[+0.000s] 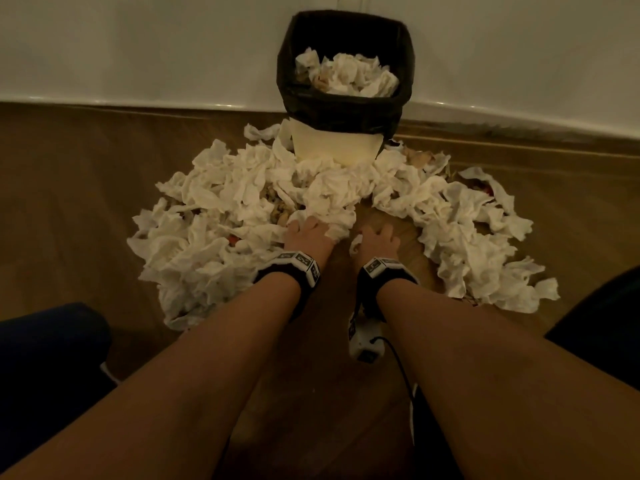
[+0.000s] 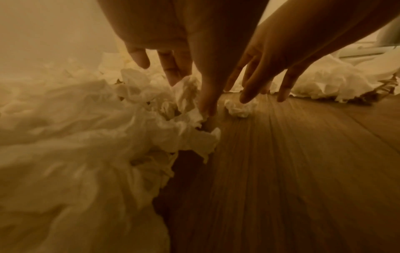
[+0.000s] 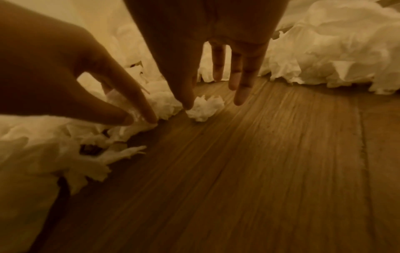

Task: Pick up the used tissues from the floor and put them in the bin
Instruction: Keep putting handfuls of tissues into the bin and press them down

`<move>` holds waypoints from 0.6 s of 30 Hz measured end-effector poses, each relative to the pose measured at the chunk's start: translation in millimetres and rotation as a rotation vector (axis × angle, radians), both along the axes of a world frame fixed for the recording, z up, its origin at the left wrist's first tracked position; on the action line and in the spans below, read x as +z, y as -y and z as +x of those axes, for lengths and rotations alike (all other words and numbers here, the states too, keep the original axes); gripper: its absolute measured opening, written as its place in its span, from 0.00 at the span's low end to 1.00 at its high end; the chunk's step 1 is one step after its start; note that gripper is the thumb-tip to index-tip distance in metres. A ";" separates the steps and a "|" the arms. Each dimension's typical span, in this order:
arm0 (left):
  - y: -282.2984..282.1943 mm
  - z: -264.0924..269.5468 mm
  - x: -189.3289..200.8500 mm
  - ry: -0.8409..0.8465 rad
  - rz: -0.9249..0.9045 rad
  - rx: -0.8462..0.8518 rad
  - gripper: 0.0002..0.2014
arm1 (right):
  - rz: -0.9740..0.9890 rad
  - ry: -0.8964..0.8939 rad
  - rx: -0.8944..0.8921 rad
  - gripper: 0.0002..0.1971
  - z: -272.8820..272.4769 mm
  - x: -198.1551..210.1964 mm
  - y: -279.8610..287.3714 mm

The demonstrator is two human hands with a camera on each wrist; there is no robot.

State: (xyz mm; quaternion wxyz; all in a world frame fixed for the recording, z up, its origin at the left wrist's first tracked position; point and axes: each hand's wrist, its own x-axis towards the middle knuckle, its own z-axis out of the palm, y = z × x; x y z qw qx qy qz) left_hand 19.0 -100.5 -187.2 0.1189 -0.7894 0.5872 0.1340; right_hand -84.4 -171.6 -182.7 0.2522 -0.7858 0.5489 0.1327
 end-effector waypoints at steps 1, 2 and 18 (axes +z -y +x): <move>1.2 0.2 -0.1 0.018 0.003 -0.014 0.17 | 0.020 -0.005 0.017 0.20 -0.1 -1.4 -1.3; 2.9 0.4 0.2 0.036 -0.002 -0.023 0.15 | 0.030 -0.013 0.040 0.21 -0.7 -1.9 -2.3; 5.8 6.7 9.9 -0.226 -0.232 0.197 0.14 | 0.114 -0.020 0.273 0.16 3.3 5.4 -14.6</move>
